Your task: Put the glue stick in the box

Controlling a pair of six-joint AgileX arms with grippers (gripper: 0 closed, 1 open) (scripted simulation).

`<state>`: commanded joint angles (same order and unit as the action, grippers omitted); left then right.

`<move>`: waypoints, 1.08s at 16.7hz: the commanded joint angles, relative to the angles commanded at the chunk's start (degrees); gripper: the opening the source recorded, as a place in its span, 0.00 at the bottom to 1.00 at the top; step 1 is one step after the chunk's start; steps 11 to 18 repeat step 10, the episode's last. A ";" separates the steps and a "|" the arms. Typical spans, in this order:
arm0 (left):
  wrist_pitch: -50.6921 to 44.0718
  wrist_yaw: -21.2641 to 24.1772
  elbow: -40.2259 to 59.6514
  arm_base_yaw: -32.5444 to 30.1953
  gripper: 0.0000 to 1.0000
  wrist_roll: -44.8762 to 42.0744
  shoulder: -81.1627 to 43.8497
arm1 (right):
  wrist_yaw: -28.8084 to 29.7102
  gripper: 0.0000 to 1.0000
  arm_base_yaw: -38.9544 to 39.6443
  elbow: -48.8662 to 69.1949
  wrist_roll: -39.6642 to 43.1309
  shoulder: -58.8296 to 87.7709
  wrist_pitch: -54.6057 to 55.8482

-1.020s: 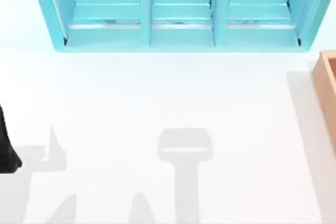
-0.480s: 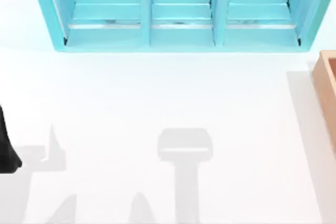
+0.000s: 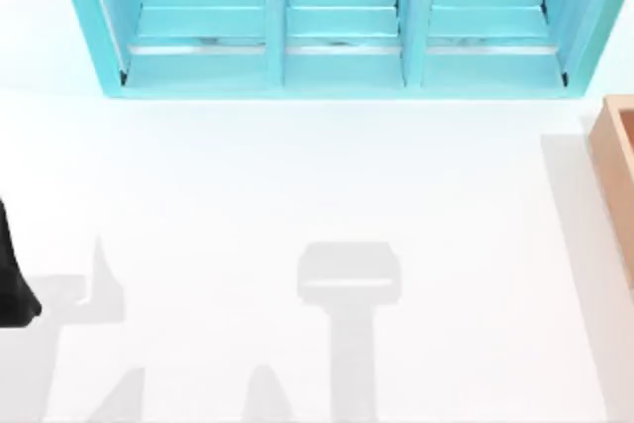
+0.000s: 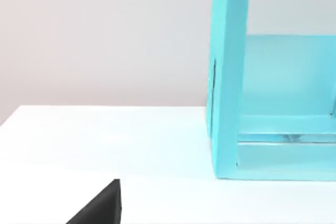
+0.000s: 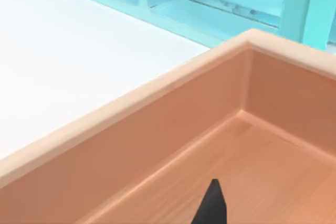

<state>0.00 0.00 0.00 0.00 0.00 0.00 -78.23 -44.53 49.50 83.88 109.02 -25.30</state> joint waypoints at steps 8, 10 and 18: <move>0.00 0.00 0.00 0.00 1.00 0.00 0.00 | 0.00 1.00 0.00 0.00 0.00 0.00 0.00; 0.00 0.00 0.00 0.00 1.00 0.00 0.00 | 0.00 1.00 0.00 0.00 0.00 0.00 0.00; 0.00 0.00 0.00 0.00 1.00 0.00 0.00 | 0.00 1.00 0.00 0.00 0.00 0.00 0.00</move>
